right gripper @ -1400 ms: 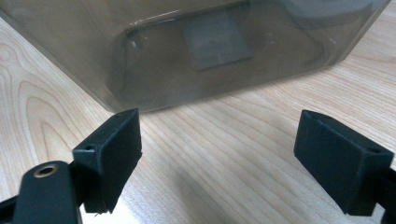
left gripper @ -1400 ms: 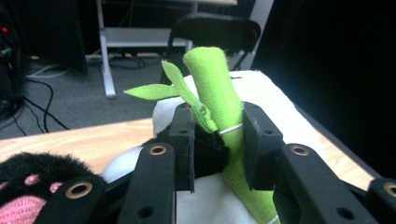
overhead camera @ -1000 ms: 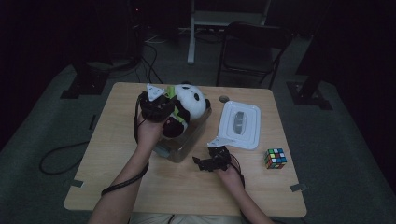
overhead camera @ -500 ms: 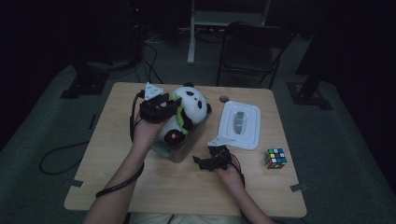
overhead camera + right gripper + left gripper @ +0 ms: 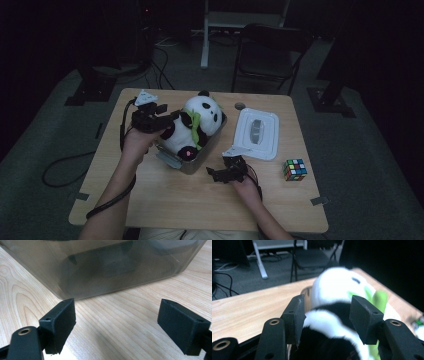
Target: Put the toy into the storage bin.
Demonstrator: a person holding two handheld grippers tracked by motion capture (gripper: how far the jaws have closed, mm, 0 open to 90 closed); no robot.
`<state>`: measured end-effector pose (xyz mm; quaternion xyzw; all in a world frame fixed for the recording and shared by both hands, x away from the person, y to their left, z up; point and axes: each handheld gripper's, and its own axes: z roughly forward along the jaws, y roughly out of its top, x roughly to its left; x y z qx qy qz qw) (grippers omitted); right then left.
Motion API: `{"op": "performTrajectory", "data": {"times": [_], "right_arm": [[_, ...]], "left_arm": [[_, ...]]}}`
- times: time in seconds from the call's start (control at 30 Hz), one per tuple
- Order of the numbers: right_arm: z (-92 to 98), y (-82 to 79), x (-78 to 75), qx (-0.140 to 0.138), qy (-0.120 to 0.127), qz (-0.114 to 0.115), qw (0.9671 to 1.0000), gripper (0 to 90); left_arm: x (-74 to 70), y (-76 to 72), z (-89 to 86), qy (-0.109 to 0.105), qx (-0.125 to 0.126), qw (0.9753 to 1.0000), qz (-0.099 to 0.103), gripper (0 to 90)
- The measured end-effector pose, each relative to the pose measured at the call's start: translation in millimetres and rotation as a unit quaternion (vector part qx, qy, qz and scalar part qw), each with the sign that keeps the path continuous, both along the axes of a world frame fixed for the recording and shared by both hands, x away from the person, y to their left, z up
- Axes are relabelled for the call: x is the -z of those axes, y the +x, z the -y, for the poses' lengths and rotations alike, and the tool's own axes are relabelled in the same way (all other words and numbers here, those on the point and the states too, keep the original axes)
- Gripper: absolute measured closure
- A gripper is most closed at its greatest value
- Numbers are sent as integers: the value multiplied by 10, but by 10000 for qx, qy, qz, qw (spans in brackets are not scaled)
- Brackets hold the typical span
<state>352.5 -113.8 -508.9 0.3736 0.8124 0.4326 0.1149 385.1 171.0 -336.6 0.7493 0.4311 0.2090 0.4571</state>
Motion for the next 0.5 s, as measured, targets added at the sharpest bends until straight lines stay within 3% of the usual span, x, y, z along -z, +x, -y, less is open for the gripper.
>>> {"op": "performTrajectory", "data": {"times": [0.17,0.37,0.43,0.5], "right_arm": [[-29,-4,-18,-53,-30,-19,10000,148],[-33,-10,-25,-60,-21,-17,10000,148],[-22,-2,-17,-52,-14,-22,10000,148],[-23,0,-11,-44,-27,-48,10000,148]], "left_arm": [[134,54,59,376,326,9984,-251,494],[263,122,56,442,389,9972,-470,616],[446,190,43,764,398,9932,-788,632],[567,199,44,1003,360,9908,-833,622]]}}
